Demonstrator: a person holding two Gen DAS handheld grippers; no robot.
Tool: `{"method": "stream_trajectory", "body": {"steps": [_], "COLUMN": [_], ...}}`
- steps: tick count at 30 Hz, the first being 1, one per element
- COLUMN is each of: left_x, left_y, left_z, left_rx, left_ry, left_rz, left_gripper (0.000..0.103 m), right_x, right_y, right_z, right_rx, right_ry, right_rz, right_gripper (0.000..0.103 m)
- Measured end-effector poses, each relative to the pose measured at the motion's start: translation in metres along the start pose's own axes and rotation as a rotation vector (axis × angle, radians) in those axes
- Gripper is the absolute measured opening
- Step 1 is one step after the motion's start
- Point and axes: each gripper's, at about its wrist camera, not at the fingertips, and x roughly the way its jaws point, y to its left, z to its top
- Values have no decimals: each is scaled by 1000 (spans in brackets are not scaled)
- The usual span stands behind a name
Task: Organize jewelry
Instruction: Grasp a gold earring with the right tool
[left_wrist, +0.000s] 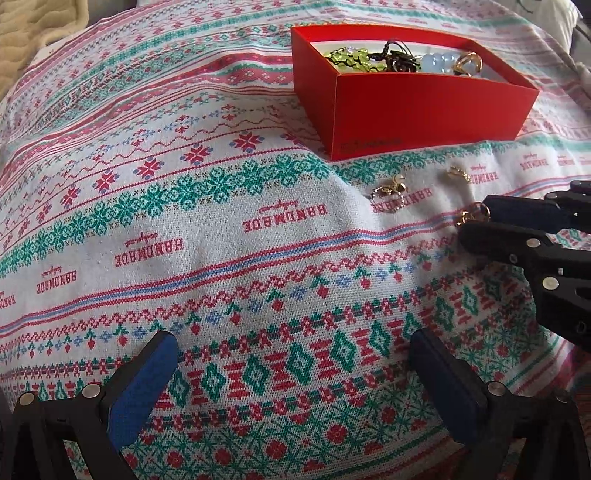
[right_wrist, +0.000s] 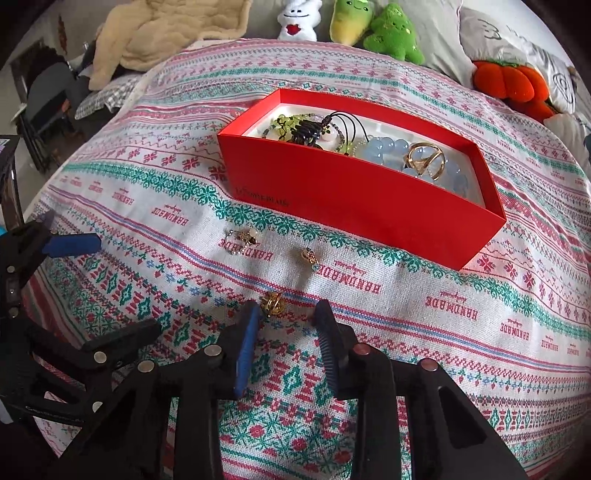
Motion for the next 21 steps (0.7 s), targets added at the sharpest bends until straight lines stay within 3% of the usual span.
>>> {"method": "stream_trajectory", "body": {"steps": [6,12,17,21], "left_x": [-9,-8,3,14], "left_y": [-4,-18,-24,-29], "left_z": [11,30,46,54], "left_rx": [14,30,29,35], "left_ry": [-55,-61,-52,-34], "left_rz": [-46,-176,-224,-225], "left_gripper": [84,57,39,35], "right_x": [-1,-6,-7,-10], "right_y": [-6,-11,-23,-29], "right_z": [3,3,-2,-3], "right_rx": [4,21,79,94], "right_ry": [7,19,39,38], "right_rz": [5,31,77,80], "right_gripper": [6,4,6,11]}}
